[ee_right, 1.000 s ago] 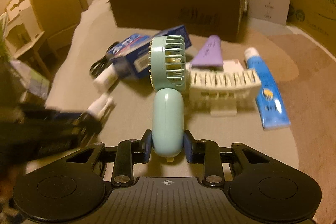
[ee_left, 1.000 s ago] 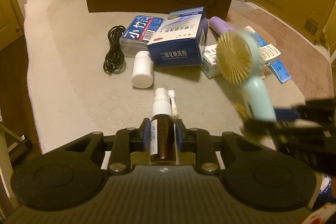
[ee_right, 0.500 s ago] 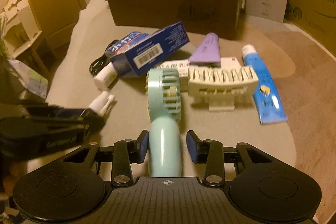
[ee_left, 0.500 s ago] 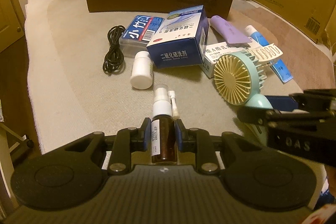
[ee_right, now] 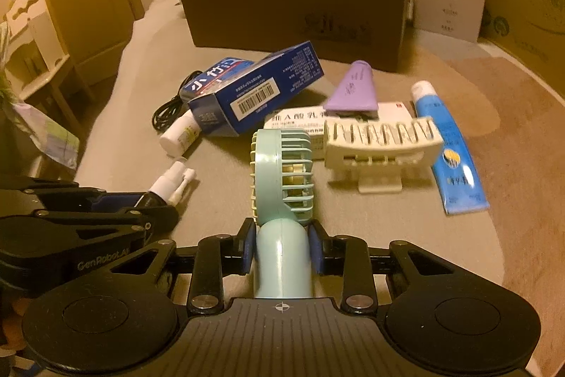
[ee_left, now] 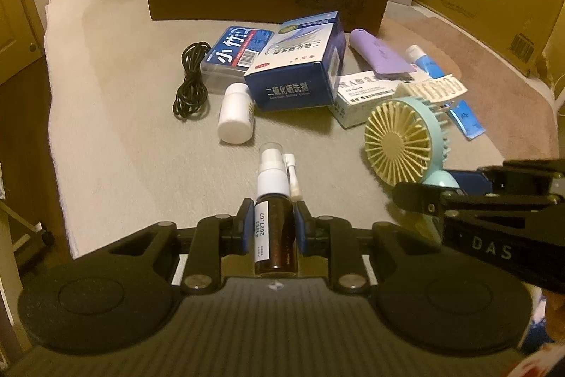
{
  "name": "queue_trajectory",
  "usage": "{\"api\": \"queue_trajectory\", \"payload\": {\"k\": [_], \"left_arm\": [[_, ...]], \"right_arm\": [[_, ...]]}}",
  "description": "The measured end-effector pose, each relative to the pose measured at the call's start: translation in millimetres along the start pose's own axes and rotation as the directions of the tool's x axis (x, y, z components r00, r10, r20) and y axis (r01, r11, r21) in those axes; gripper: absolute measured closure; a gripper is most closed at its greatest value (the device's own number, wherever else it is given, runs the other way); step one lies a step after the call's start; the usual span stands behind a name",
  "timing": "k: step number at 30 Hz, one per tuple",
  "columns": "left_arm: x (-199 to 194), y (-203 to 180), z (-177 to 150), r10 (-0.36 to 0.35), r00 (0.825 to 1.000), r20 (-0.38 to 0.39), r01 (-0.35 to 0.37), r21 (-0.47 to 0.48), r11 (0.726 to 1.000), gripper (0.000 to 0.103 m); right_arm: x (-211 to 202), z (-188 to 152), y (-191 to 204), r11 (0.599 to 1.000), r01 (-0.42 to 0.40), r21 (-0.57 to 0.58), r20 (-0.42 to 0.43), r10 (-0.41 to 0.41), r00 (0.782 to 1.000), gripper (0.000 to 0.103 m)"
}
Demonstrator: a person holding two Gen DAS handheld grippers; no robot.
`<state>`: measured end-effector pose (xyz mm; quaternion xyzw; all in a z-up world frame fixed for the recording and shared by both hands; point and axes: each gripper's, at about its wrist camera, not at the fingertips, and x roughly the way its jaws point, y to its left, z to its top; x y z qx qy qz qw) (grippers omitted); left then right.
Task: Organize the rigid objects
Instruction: 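Carry the spray bottle and fan with both tools into the brown box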
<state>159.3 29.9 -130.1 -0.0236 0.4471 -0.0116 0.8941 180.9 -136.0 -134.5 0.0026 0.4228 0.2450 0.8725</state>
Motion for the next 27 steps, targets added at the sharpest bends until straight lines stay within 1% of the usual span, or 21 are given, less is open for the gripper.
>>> {"api": "queue_trajectory", "payload": {"k": [5,9,17,22,27], "left_arm": [[-24.0,-6.0,-5.5,-0.009,1.0,0.029,0.009,0.015,1.0,0.082],[-53.0,-9.3,-7.2,-0.016,0.997,0.073,0.015,0.014,1.0,0.082],[-119.3,-21.8,-3.5,-0.016,0.983,0.182,0.011,0.031,0.999,0.082],[-148.1,-27.5,7.4,-0.02,0.976,0.217,0.013,0.035,0.999,0.082],[-161.4,-29.8,28.0,-0.018,0.968,0.25,0.007,0.044,0.999,0.082]], "right_arm": [[-25.7,-8.7,-0.7,0.999,-0.016,0.039,0.022,0.015,1.0,0.071],[-52.0,-12.0,-0.4,0.997,-0.029,0.071,0.052,0.025,0.998,0.072],[-117.0,-11.1,8.7,0.995,-0.05,0.085,0.142,0.037,0.989,0.071],[-142.6,-5.4,11.9,0.993,-0.064,0.097,0.16,0.048,0.986,0.071],[-153.4,12.6,10.5,0.992,-0.082,0.099,0.184,0.063,0.981,0.071]]}}
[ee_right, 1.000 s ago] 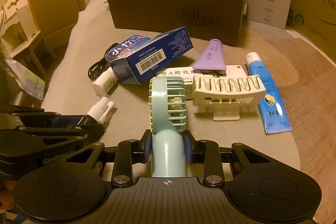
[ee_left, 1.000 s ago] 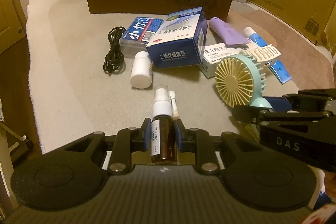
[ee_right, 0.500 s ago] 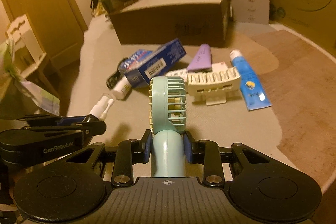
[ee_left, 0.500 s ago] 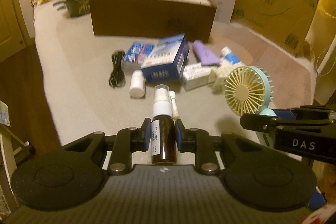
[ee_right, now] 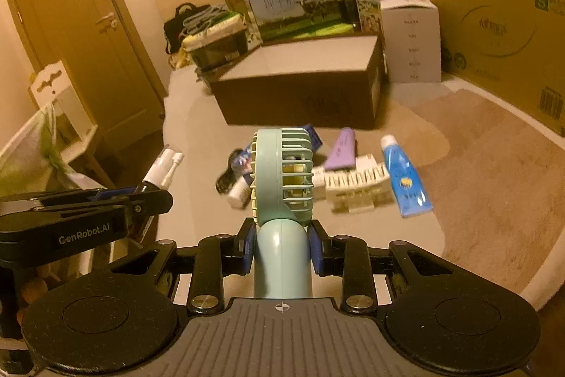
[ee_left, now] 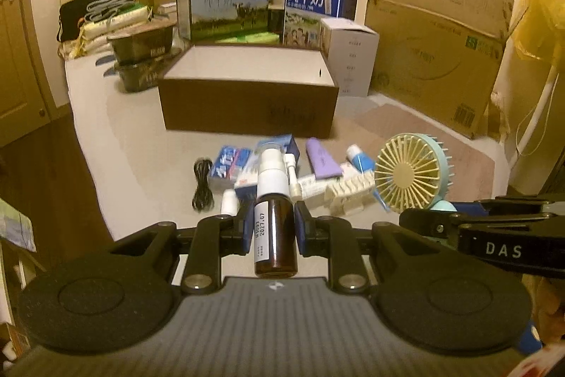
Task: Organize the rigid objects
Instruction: 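Carry the spray bottle and fan with both tools into the brown box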
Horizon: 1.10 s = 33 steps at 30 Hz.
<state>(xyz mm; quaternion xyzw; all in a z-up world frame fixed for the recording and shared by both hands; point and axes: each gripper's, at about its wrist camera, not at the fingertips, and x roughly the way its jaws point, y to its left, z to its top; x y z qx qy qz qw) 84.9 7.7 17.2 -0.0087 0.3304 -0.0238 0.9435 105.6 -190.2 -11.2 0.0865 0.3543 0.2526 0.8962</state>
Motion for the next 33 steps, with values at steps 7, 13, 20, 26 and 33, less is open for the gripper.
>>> {"api": "queue_trajectory", "payload": {"k": [7,13,20,26,33], "left_arm": [[26.4,5.9,47.2,0.006,1.0,0.003,-0.006,-0.001,1.0,0.082],[77.5,17.4,103.6,-0.001,1.0,0.003,0.001,0.02,1.0,0.082],[145.7,34.2,170.2,0.018,0.999,0.036,-0.02,0.061,0.998,0.082],[220.7,51.5,214.8,-0.003,1.0,0.004,0.002,0.063,0.998,0.082],[305.8,68.5,236.9,-0.006,0.998,-0.057,0.009,0.056,0.998,0.082]], "right_arm": [[23.8,45.8,-8.0,1.0,-0.025,0.008,-0.011,0.025,1.0,0.071],[63.1,100.8,-24.7,0.999,-0.039,0.029,-0.012,0.039,0.999,0.071],[121.6,171.3,-42.5,0.998,-0.051,0.035,0.011,0.051,0.999,0.071],[185.2,224.7,-62.6,0.997,-0.052,0.058,0.022,0.051,0.998,0.071],[269.6,263.2,-86.5,0.997,-0.016,0.078,-0.014,0.017,1.0,0.071]]}}
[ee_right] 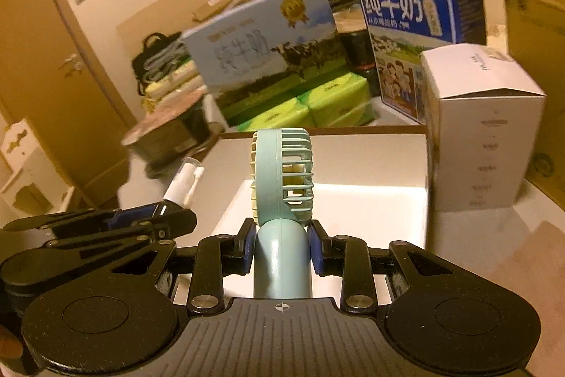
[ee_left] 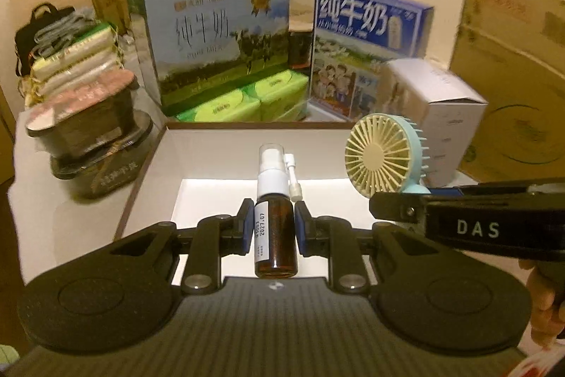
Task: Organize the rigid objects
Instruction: 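Carry the spray bottle and fan with both tools into the brown box, then open both tools to release the bottle and fan in the box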
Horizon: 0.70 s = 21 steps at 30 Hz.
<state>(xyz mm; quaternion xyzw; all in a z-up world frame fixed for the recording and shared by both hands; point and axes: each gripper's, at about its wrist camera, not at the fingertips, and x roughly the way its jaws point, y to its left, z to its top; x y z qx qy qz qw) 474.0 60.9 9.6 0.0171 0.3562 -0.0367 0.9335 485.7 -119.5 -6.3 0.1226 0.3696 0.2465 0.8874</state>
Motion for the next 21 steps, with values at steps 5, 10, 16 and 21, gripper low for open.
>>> {"api": "queue_trajectory", "payload": {"k": [5,10,16,21], "left_arm": [[47.3,8.4,3.0,0.001,0.998,-0.06,-0.002,-0.024,1.0,0.082],[82.9,12.7,1.3,-0.008,0.993,-0.122,0.002,-0.052,0.999,0.082],[103.8,14.2,-4.3,-0.017,0.987,-0.161,0.009,-0.052,0.999,0.082],[112.8,20.6,-7.4,-0.04,0.982,-0.186,0.024,-0.088,0.996,0.082]], "right_arm": [[46.7,9.3,-16.1,0.999,0.029,0.039,-0.057,-0.027,0.998,0.071],[83.9,8.4,-27.2,0.995,0.07,0.074,-0.134,-0.059,0.989,0.071],[108.6,-0.7,-31.5,0.99,0.115,0.078,-0.197,-0.098,0.975,0.071],[119.1,-3.0,-35.8,0.989,0.113,0.099,-0.233,-0.088,0.969,0.071]]}}
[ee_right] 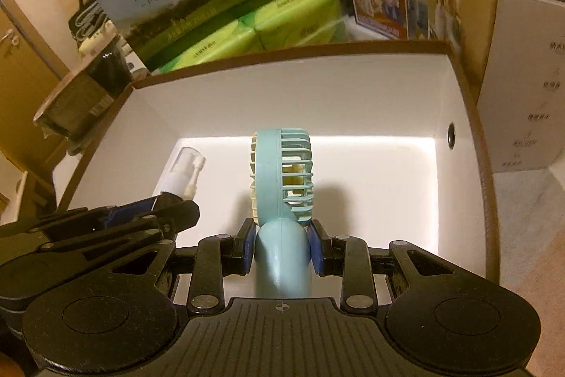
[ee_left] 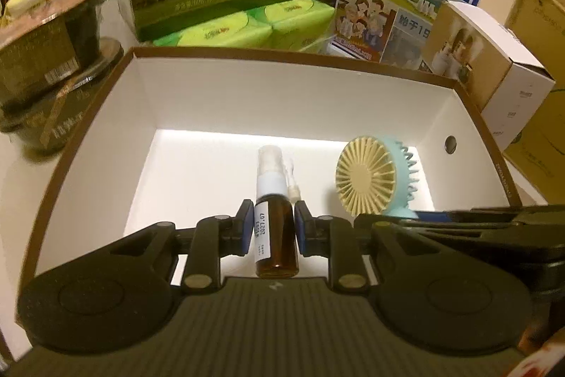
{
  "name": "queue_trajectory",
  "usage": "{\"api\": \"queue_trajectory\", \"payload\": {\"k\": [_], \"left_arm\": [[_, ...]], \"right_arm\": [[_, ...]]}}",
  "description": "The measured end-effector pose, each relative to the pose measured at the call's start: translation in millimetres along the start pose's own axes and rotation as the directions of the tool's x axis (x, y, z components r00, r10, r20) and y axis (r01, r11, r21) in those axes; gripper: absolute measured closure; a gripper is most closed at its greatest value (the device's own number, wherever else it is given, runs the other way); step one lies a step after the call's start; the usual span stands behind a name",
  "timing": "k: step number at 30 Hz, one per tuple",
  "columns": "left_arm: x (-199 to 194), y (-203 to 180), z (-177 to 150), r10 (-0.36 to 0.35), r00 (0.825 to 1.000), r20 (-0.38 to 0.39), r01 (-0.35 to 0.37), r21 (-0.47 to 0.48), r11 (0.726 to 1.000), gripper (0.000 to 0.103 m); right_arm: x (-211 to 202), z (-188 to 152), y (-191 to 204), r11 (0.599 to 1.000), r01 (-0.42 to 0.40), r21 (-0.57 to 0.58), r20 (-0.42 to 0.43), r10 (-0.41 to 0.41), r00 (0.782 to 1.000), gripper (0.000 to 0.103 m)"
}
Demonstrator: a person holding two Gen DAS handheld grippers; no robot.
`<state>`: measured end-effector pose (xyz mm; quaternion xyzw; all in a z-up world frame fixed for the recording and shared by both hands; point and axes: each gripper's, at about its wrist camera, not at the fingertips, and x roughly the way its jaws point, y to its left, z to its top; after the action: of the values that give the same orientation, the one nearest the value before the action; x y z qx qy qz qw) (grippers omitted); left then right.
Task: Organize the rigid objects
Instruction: 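Open both tools to release the bottle and fan in the box, then move both tools back toward the remaining objects on the table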
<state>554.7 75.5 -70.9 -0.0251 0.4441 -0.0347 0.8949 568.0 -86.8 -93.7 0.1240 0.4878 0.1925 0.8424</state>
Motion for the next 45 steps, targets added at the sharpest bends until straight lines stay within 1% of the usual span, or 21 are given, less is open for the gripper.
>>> {"api": "queue_trajectory", "payload": {"k": [2,4,6,7,9,15,18,21,26,32,36,42,45], "left_arm": [[-1.3,2.2,-0.7,-0.008,1.0,-0.003,0.008,-0.002,1.0,0.078],[-4.6,2.4,-2.3,0.008,1.0,-0.004,-0.008,0.019,1.0,0.07],[-8.5,3.8,-3.8,0.019,1.0,-0.002,-0.019,0.027,0.999,0.07],[-11.7,5.4,-4.9,0.018,1.0,-0.003,-0.018,0.024,1.0,0.07],[-20.2,8.2,-7.9,0.007,1.0,0.004,-0.007,0.021,1.0,0.069],[-49.3,10.9,-16.8,0.014,1.0,0.02,-0.015,0.046,0.999,0.066],[-69.5,11.6,-23.2,-0.004,0.999,0.037,0.002,0.048,0.999,0.066],[-91.1,7.8,-32.2,-0.009,0.998,0.057,0.005,0.065,0.998,0.062],[-124.7,-3.0,-48.2,-0.04,0.996,0.075,0.033,0.095,0.995,0.061],[-161.8,-10.5,-67.7,-0.037,0.994,0.104,0.028,0.087,0.996,0.06],[-184.2,-14.8,-82.9,-0.049,0.993,0.112,0.038,0.1,0.994,0.058],[-210.1,-15.9,-106.7,-0.038,0.992,0.117,0.026,0.099,0.995,0.057],[-219.0,-16.4,-118.6,-0.012,0.993,0.114,0.001,0.091,0.996,0.057]], "right_arm": [[-0.8,-0.5,-3.8,1.0,-0.01,0.014,-0.002,0.01,1.0,0.068],[-6.4,-0.7,-2.9,1.0,0.0,-0.014,0.02,0.001,1.0,0.055],[-15.7,-2.1,-1.2,0.999,0.012,-0.039,0.046,-0.01,0.999,0.048],[-19.3,-2.6,-0.3,0.999,0.01,-0.043,0.054,-0.008,0.999,0.047],[-29.1,-4.8,1.9,0.998,-0.001,-0.055,0.064,0.004,0.998,0.047],[-60.1,-19.0,12.3,0.991,-0.013,-0.131,0.096,0.026,0.995,0.046],[-73.6,-25.8,15.8,0.986,-0.008,-0.165,0.116,0.028,0.993,0.046],[-92.1,-36.6,16.3,0.981,-0.007,-0.192,0.136,0.034,0.99,0.046],[-122.3,-54.4,15.8,0.978,-0.035,-0.208,0.142,0.065,0.988,0.043],[-161.3,-76.8,16.4,0.975,-0.058,-0.215,0.169,0.095,0.981,0.038],[-181.1,-94.5,13.9,0.974,-0.017,-0.225,0.204,0.065,0.977,0.036],[-207.1,-119.5,5.7,0.979,-0.029,-0.202,0.232,0.076,0.97,0.035],[-223.3,-134.0,3.3,0.974,-0.023,-0.225,0.272,0.085,0.958,0.035]]}}
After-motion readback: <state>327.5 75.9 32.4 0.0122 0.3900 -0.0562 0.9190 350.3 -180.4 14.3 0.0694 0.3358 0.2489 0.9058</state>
